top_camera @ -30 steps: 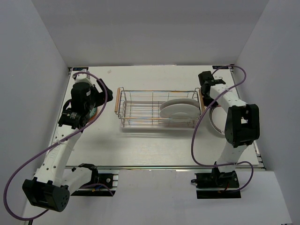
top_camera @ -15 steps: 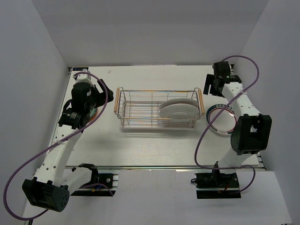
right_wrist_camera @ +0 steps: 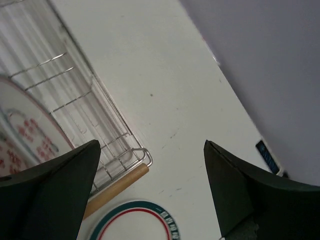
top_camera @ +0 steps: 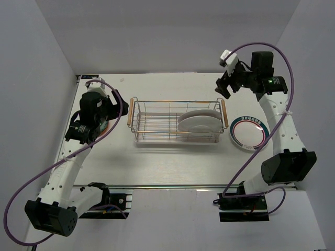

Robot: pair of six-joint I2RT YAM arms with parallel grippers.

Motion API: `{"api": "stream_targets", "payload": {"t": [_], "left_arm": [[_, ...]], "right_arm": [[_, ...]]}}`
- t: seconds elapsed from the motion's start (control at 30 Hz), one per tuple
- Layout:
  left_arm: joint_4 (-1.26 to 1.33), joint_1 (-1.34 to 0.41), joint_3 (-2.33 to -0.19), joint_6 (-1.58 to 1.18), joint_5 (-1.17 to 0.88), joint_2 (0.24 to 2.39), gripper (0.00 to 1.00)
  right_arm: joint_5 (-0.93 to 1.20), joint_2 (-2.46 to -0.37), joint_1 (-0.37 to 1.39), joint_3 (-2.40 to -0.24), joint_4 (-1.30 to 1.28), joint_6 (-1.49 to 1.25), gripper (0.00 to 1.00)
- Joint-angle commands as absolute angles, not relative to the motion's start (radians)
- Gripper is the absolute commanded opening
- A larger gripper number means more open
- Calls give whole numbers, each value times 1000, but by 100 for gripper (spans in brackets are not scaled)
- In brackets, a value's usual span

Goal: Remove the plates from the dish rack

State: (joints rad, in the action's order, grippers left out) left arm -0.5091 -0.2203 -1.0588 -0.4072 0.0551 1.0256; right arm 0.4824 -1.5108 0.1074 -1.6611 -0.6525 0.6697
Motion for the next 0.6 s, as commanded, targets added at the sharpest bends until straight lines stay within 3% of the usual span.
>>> {"api": "stream_targets", "payload": {"t": [0.0, 0.2, 0.57], "left_arm": [[-523, -225, -1115, -380, 20, 1006, 98], [-520, -225, -1124, -380, -37, 1031, 98], [-506, -225, -1117, -382, -61, 1085, 98]], "right_arm": [[784, -1537, 130, -1749, -940, 1154, 89], [903, -1624, 158, -1894, -1311, 1472, 89], [908, -1594, 210, -1810, -1269, 1481, 89]]}}
